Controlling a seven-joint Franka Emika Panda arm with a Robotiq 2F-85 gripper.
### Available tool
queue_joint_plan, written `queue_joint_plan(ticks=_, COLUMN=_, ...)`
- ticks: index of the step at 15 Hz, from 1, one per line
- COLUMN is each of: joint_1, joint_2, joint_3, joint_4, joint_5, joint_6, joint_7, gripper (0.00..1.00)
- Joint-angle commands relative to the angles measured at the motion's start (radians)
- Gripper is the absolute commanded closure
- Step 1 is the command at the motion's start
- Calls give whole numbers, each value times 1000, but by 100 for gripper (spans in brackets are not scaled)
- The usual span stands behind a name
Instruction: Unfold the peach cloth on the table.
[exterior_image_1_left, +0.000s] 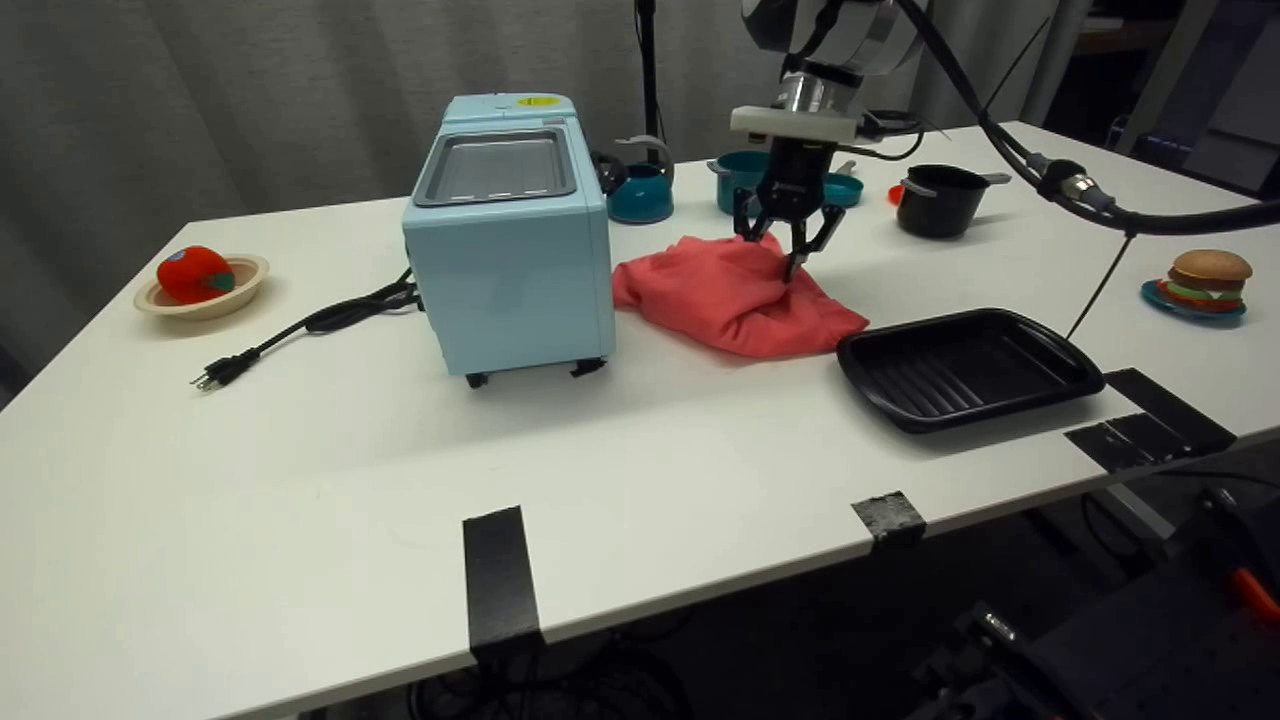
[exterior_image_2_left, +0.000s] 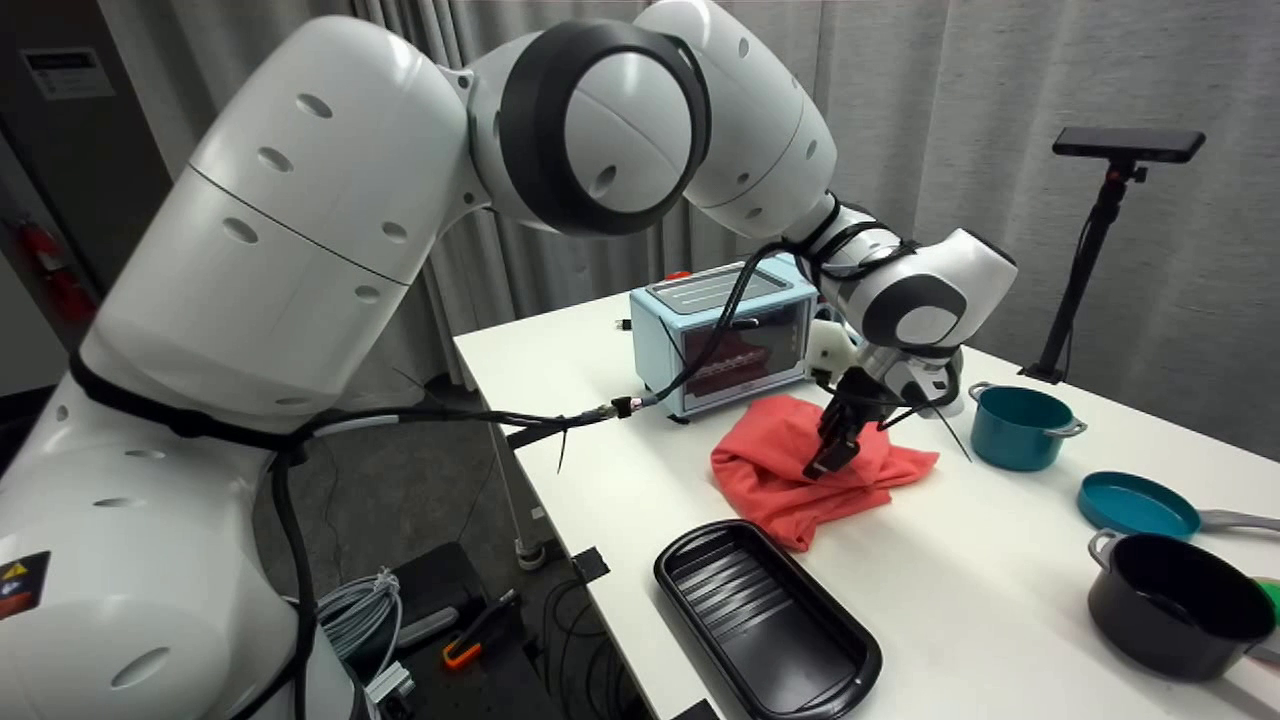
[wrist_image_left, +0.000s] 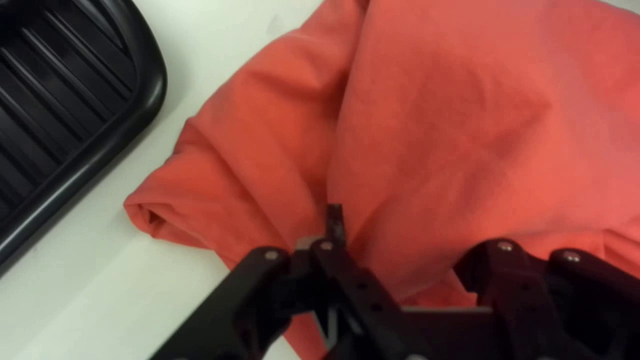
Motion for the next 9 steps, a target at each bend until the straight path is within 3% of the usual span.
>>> queue_joint_plan(ticks=1, joint_1=-4, joint_2=-8, joint_3=-2, joint_4=36, joint_5=-18, joint_6=-53, joint_7=19, gripper=77)
queue_joint_plan(ticks=4, joint_1=-5, joint_2=-65, joint_3=1, joint_4=-8, joint_5=-7, joint_6=2, joint_7=-11, gripper=99)
queue_joint_plan(ticks=9, joint_1=-19, joint_2=-206, joint_3=35, joint_4=-101, joint_5=36, joint_6=49, joint_7=-139, gripper=99)
